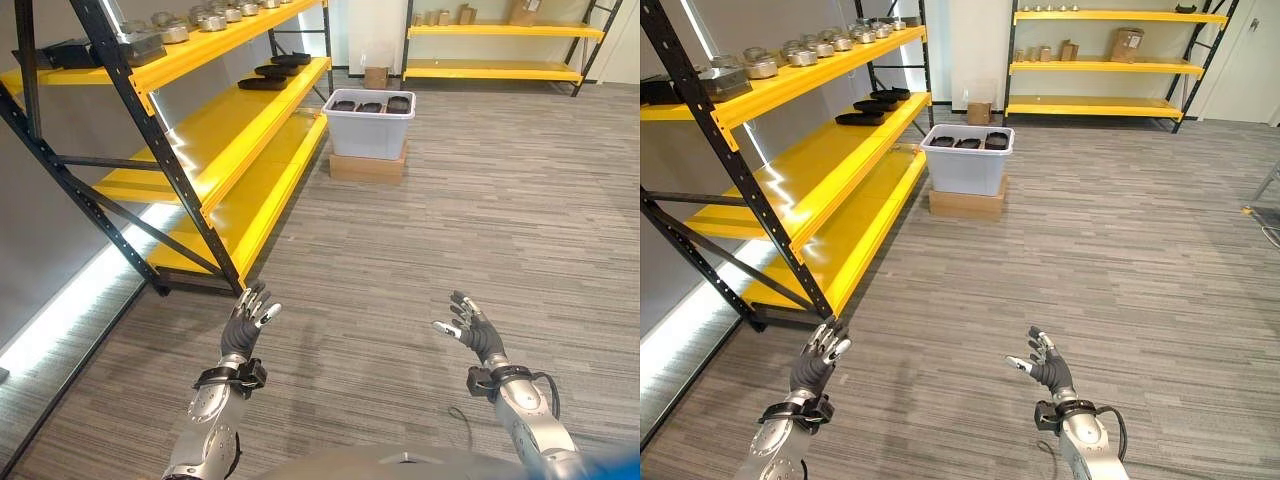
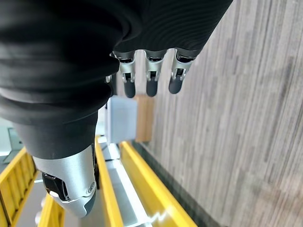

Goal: Move parts from the plastic box to the shelf.

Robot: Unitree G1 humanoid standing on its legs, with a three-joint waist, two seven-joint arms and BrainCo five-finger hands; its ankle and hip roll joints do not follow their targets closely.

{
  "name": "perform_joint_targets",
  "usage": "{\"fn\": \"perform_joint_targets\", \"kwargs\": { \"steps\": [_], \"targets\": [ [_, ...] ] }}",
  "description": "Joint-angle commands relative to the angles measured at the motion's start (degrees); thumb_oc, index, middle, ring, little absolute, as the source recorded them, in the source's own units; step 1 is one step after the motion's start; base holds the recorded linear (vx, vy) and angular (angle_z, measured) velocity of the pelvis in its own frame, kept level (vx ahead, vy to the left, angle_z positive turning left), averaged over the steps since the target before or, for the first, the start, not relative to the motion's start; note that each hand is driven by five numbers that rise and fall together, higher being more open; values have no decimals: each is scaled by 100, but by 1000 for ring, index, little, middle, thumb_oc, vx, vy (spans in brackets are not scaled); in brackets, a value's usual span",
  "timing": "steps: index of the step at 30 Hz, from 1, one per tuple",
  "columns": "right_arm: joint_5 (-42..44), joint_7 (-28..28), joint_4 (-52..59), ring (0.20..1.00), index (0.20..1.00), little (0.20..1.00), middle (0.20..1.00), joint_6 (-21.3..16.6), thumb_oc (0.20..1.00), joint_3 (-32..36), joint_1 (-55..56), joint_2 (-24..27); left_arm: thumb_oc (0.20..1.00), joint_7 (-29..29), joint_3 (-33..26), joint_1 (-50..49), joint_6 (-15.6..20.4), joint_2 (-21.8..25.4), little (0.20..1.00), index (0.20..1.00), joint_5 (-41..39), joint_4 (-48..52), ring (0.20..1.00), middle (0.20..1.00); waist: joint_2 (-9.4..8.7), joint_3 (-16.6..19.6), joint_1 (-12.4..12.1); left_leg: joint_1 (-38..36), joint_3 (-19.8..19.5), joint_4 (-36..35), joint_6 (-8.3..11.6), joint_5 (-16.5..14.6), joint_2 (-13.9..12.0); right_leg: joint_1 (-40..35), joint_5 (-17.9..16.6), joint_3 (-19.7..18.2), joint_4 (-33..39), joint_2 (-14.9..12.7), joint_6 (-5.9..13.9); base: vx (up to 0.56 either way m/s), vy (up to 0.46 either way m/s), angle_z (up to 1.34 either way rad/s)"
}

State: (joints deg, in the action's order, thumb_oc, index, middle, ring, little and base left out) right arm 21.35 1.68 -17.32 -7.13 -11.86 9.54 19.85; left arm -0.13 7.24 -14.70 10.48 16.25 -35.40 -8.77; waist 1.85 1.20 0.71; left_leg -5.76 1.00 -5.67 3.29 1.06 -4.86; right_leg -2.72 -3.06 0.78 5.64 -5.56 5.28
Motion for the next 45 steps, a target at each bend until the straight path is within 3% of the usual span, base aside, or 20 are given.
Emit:
{"fn": "perform_joint_targets", "kwargs": {
  "steps": [1, 37, 42, 43, 45],
  "targets": [
    [202, -2, 322, 1000, 1000, 1000, 1000, -304, 1000, 112, -222, 8, 1000, -88, -14, 297, 277, 268, 1000, 1000, 144, 1, 1000, 1000, -240, -121, 19, 119, -169, 67, -5, -303, -183, -12, 177, 291, -64, -436, 339, 0, 0, 0],
    [224, 38, 295, 1000, 1000, 1000, 1000, -296, 1000, 18, -412, -53, 1000, 18, -18, 413, 287, 300, 1000, 1000, 129, 49, 1000, 1000, -266, -235, -39, 231, -324, 67, -101, -322, -53, -22, 141, 404, -64, -555, 393, 1, 6, 1],
    [235, 15, 262, 1000, 1000, 1000, 1000, -287, 1000, -52, -585, -79, 1000, 70, -39, 522, 336, 372, 1000, 1000, 104, 126, 1000, 1000, -282, -350, -90, 280, -391, 87, -276, -371, 108, 311, 213, 280, -761, -742, 465, -14, 142, 6],
    [365, -89, 270, 1000, 1000, 1000, 1000, -289, 1000, -79, -589, -105, 1000, 89, -48, 572, 350, 412, 1000, 1000, 124, 160, 1000, 1000, -344, -467, -94, 469, -515, 566, -451, -615, 354, 497, 133, 178, -1286, -930, 516, -30, 303, 0],
    [340, -149, 313, 1000, 1000, 1000, 1000, -289, 1000, -53, -498, -103, 1000, 75, -24, 622, 315, 461, 1000, 1000, 208, 169, 1000, 1000, -376, -586, -62, 600, -615, 940, -613, -776, 586, 808, -278, 24, -2075, -1104, 497, -36, 232, 16]
  ]
}}
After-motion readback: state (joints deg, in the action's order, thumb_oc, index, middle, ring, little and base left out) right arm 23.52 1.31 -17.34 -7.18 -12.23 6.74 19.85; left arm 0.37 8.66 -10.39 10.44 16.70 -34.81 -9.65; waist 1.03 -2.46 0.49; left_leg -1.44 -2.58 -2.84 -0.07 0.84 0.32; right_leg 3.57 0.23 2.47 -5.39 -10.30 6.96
